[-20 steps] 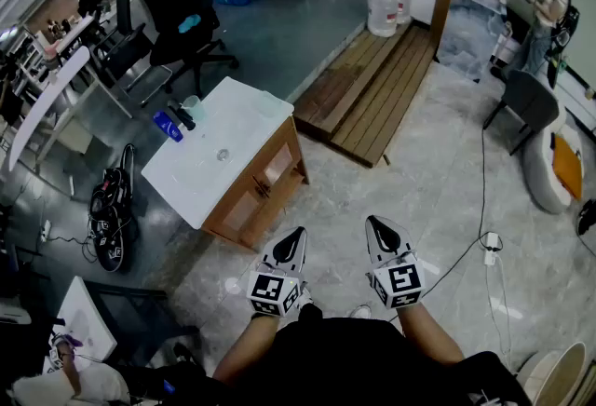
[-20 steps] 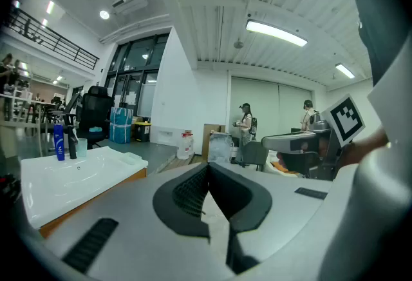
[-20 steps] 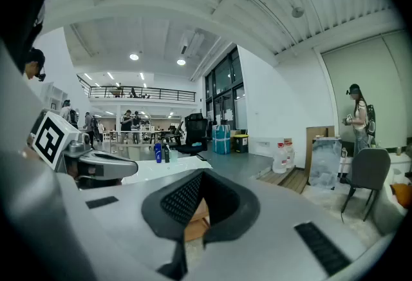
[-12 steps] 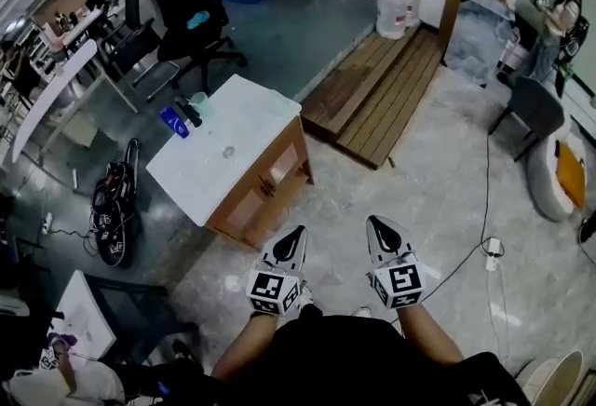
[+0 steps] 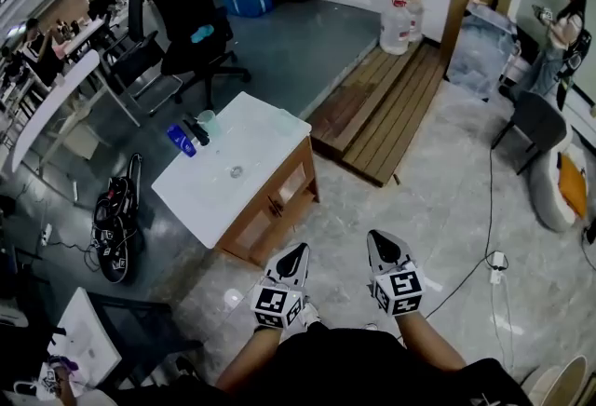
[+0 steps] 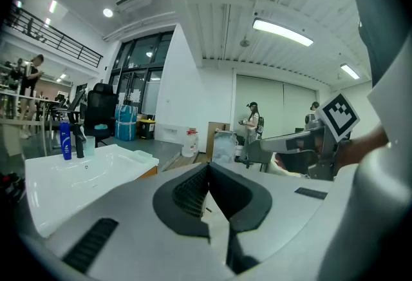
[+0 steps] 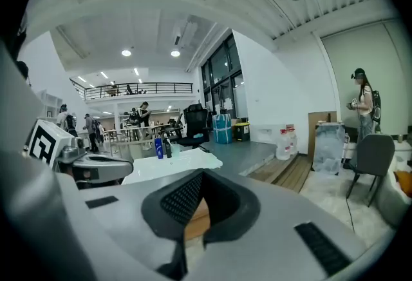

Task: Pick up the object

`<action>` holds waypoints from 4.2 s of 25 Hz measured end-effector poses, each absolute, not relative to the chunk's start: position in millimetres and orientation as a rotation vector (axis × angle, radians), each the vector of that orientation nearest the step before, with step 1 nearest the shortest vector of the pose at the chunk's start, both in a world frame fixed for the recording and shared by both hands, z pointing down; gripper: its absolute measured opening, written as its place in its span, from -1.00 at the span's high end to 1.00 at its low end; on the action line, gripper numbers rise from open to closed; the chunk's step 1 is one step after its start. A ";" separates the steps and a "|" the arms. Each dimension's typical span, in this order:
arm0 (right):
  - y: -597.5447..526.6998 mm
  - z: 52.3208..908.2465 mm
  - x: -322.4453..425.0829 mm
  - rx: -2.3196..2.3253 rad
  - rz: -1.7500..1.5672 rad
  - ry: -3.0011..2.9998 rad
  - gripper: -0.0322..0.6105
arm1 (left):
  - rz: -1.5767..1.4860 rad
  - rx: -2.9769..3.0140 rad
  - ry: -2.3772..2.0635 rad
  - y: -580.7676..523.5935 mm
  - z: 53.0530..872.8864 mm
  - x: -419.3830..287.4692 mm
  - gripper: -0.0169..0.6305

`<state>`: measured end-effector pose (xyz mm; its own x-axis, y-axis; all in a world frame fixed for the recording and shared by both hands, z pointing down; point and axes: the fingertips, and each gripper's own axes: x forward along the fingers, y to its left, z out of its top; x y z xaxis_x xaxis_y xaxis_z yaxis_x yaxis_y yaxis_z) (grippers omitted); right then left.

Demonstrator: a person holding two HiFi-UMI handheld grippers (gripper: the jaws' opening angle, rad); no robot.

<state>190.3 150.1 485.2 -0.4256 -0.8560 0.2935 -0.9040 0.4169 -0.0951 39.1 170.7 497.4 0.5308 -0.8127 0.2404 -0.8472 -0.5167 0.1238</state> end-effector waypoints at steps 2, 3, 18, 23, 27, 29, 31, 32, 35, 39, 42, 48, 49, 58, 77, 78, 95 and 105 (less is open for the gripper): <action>140.7 488.2 179.5 1.552 0.361 -2.457 0.85 | 0.214 2.544 -1.406 162.0 498.4 28.6 0.91; 136.3 488.1 173.3 1.548 0.357 -2.457 0.85 | 0.212 2.542 -1.408 157.8 498.6 23.1 0.91; 103.8 478.1 95.7 1.539 0.293 -2.468 0.85 | 0.175 2.552 -1.364 115.7 504.2 -45.7 0.91; 83.2 479.7 81.5 1.510 0.302 -2.502 0.85 | 0.183 2.507 -1.407 96.1 512.2 -68.3 0.91; 53.2 480.7 72.0 1.458 0.279 -2.549 0.85 | 0.172 2.498 -1.432 71.7 512.3 -71.2 0.91; 36.1 479.5 68.1 1.433 0.268 -2.567 0.85 | 0.164 2.494 -1.442 56.4 512.2 -69.8 0.91; 19.3 479.8 68.3 1.411 0.268 -2.579 0.85 | 0.152 2.491 -1.448 40.6 511.2 -65.8 0.91; 11.0 481.1 69.0 1.399 0.283 -2.587 0.85 | 0.146 2.488 -1.450 32.2 510.3 -63.4 0.91; -11.7 486.3 69.4 1.357 0.361 -2.616 0.85 | 0.140 2.488 -1.454 7.7 506.9 -53.9 0.91; -34.3 490.0 74.9 1.321 0.383 -2.634 0.85 | 0.185 2.491 -1.469 -17.5 507.6 -38.9 0.91; -50.4 491.9 87.4 1.305 0.379 -2.641 0.85 | 0.201 2.479 -1.485 -33.6 510.4 -28.1 0.91; -85.6 501.0 110.7 1.269 0.393 -2.650 0.85 | 0.212 2.464 -1.535 -61.0 506.3 -14.4 0.91; -91.1 501.6 112.0 1.256 0.391 -2.657 0.85 | 0.220 2.456 -1.551 -64.7 506.9 -13.8 0.91; -126.0 502.7 103.8 1.096 0.320 -2.733 0.85 | 0.263 2.353 -1.695 -79.9 514.3 -18.7 0.91; -189.0 510.5 5.9 0.986 0.275 -2.747 0.85 | 0.197 2.217 -1.825 -128.6 519.7 -116.5 0.91; -194.0 513.3 -0.1 0.992 0.273 -2.740 0.85 | 0.193 2.218 -1.826 -132.4 520.1 -122.3 0.91; -234.8 559.8 -11.2 0.952 0.246 -2.653 0.85 | 0.217 2.143 -1.839 -161.5 542.5 -146.4 0.91; -250.8 593.1 -6.4 0.907 0.212 -2.608 0.84 | 0.240 2.016 -1.875 -160.2 566.8 -141.9 0.91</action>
